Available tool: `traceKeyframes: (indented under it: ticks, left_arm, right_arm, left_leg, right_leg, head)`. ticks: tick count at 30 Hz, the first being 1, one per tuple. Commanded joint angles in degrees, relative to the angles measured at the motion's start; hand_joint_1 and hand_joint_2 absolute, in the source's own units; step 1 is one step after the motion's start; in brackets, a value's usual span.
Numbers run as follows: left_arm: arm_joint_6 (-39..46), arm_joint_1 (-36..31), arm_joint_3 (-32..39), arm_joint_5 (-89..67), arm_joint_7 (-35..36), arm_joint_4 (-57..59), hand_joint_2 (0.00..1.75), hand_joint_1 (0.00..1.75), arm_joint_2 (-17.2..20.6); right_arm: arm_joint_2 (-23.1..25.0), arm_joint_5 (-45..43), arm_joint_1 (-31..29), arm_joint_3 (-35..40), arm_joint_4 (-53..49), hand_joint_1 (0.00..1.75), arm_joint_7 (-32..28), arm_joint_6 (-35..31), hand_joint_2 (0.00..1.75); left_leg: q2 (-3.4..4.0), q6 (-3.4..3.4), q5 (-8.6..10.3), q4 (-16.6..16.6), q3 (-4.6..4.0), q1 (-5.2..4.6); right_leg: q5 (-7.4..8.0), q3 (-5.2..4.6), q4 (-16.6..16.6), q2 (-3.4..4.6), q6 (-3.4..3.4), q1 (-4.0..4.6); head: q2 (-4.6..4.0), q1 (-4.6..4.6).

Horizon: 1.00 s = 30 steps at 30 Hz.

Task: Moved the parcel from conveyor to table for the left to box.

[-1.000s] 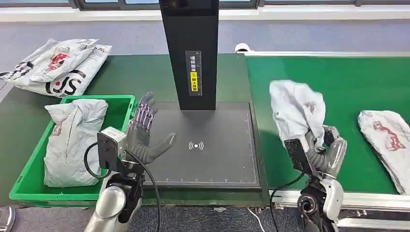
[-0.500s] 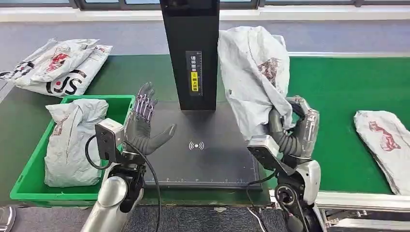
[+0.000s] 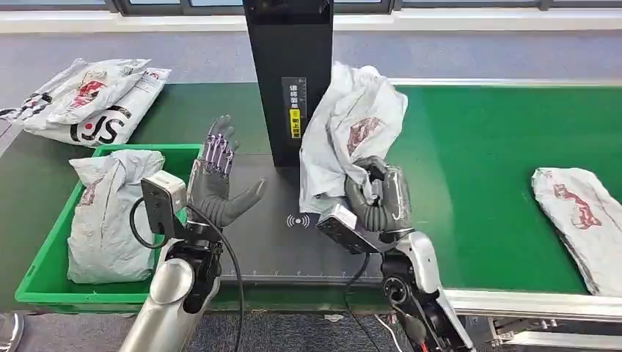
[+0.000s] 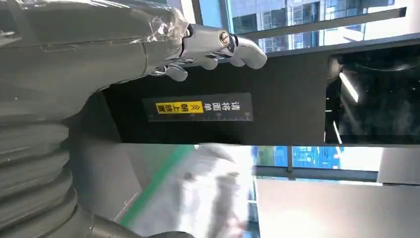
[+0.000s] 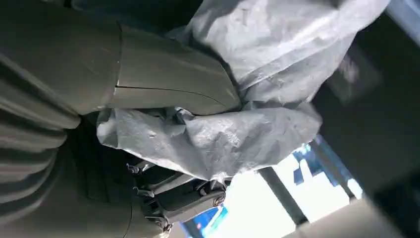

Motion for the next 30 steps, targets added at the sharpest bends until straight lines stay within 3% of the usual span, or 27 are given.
traceKeyframes:
  ticks: [1,3,13,16,19,24,25,26,30]
  left_arm:
    - [-0.1,-2.6,-3.3,0.4,0.1,3.7,1.75,0.00,0.9]
    - [-0.1,-2.6,-3.3,0.4,0.1,3.7,1.75,0.00,0.9]
    - [-0.2,-2.9,-1.9,0.5,1.2,2.9,1.75,0.00,2.0]
    - [-0.2,-3.1,-1.9,0.6,1.2,3.2,1.75,0.00,2.2]
    - [-0.3,-3.7,-2.2,0.6,1.2,3.7,1.75,0.00,2.2]
    - [-0.3,-3.8,-2.4,0.6,1.1,4.0,1.75,0.00,2.1]
    - [-0.4,-3.6,-2.4,0.6,1.1,3.7,1.75,0.00,2.2]
    - [-0.4,-3.4,-2.2,0.6,1.2,3.6,1.75,0.00,2.3]
    - [0.3,-2.8,-1.5,0.4,1.1,2.8,1.75,0.00,2.5]
  right_arm:
    - [-0.6,-0.3,-4.3,4.9,10.9,1.75,0.3,-0.1,1.75]
    - [-0.6,-0.3,-4.3,4.9,10.9,1.75,0.3,-0.1,1.75]
    - [0.4,-2.9,-2.7,13.0,21.3,1.75,6.3,16.8,1.75]
    - [0.6,-4.2,-3.1,13.3,22.7,1.75,5.8,18.7,1.75]
    - [0.7,-9.2,-3.9,13.3,22.4,1.75,3.3,25.3,1.75]
    - [0.7,-9.1,-4.8,14.0,23.6,1.75,3.9,23.2,1.75]
    - [0.6,-8.5,-4.7,14.0,23.2,0.17,4.1,21.4,1.75]
    - [0.8,-8.7,-4.6,13.4,23.0,0.00,4.4,20.2,1.75]
    - [0.6,-9.5,-4.4,10.7,19.8,0.00,5.0,15.7,1.75]
  left_leg:
    - [0.02,0.05,0.03,-0.1,0.08,0.03]
    - [-0.02,0.05,0.04,-0.1,0.06,0.02]
    - [0.03,0.04,0.08,-0.2,0.19,0.09]
    - [0.03,0.03,0.00,-0.1,0.08,0.06]
    - [0.02,0.04,0.01,-0.1,0.05,0.05]
    - [0.00,0.03,0.02,0.0,0.02,0.04]
    - [0.00,0.04,0.03,0.0,0.03,0.04]
    - [0.02,0.05,0.06,-0.1,0.06,0.05]
    - [-0.01,0.05,0.07,-0.1,0.05,0.06]
  right_leg:
    - [0.05,0.11,-0.1,-0.06,0.02,0.04]
    - [0.05,0.09,-0.1,-0.10,0.01,0.04]
    - [0.11,0.23,-0.3,-0.10,-0.02,0.10]
    - [0.02,0.09,-0.1,-0.04,0.00,0.03]
    - [0.02,0.06,-0.1,-0.06,0.00,0.03]
    - [0.03,0.03,0.0,-0.07,0.01,0.02]
    - [0.04,0.04,-0.1,-0.08,0.01,0.02]
    - [0.08,0.08,-0.1,-0.08,0.01,0.04]
    - [0.08,0.09,-0.2,-0.13,0.01,0.05]
  head:
    - [0.00,0.00]
    - [0.00,0.00]
    - [0.00,0.00]
    - [-0.02,0.00]
    - [-0.02,0.00]
    - [0.00,0.00]
    - [0.00,0.00]
    - [0.00,0.00]
    - [0.00,0.00]
